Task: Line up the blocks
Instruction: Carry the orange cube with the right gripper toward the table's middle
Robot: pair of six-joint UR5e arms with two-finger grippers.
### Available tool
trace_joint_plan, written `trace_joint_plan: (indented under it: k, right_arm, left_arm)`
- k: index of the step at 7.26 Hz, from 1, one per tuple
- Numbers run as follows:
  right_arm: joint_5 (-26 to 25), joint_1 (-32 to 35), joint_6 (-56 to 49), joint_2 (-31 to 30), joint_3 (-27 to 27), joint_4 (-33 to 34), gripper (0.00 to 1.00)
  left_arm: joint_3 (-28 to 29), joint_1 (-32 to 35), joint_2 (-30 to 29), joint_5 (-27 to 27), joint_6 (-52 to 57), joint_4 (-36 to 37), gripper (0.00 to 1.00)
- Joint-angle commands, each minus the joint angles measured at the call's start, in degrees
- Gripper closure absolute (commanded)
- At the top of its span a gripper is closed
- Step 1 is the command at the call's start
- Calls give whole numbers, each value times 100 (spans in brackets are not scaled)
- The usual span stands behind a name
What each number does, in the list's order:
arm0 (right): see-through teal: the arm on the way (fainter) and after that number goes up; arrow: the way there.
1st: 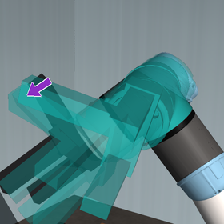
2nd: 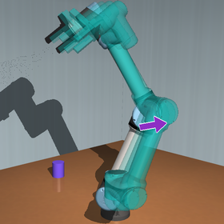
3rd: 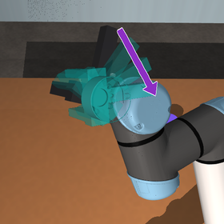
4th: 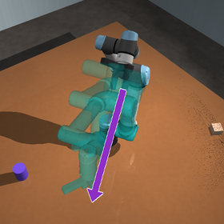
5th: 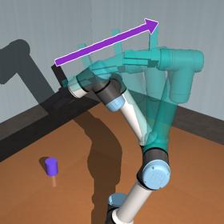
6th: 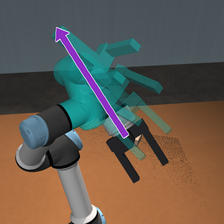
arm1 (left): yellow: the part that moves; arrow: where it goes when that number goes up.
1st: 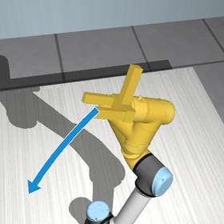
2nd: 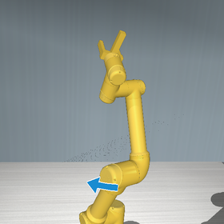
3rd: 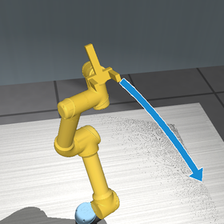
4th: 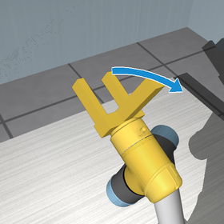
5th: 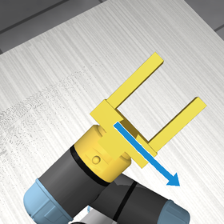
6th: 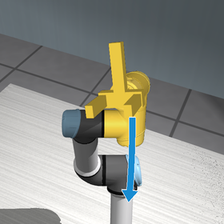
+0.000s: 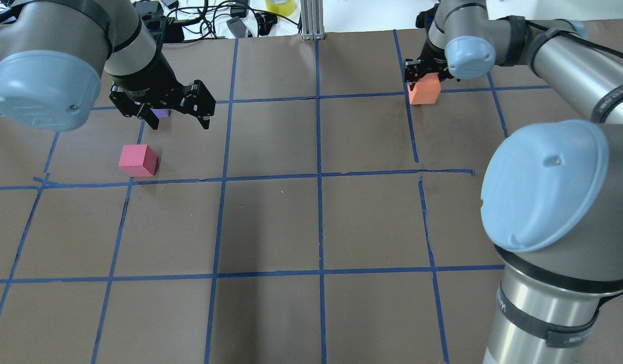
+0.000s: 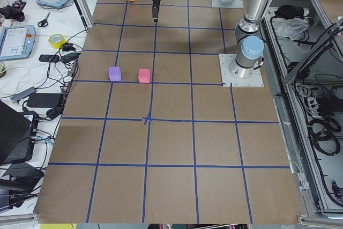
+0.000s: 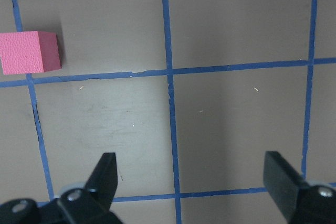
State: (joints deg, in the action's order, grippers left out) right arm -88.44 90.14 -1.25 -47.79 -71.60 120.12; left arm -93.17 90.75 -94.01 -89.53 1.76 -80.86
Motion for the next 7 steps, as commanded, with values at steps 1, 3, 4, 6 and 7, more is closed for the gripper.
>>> trace_joint_plan:
  k: [1, 3, 4, 6, 7]
  right_arm:
    - [28, 1054, 1455, 112, 373, 2, 52]
    - [-15, 1618, 2231, 497, 935, 2, 52]
    - [2, 1682, 2408, 673, 1172, 2, 51]
    - [-6, 1744, 2480, 798, 1289, 2, 50]
    - [-15, 1744, 2498, 815, 1298, 2, 45]
  left_arm:
    - [0, -48, 15, -4, 17, 0, 0]
    - [-8, -48, 32, -12, 17, -17, 0]
    - [-8, -48, 23, -12, 0, -9, 0]
    - [-8, -48, 15, -4, 17, -9, 0]
    - [-8, -48, -3, -4, 0, -9, 0]
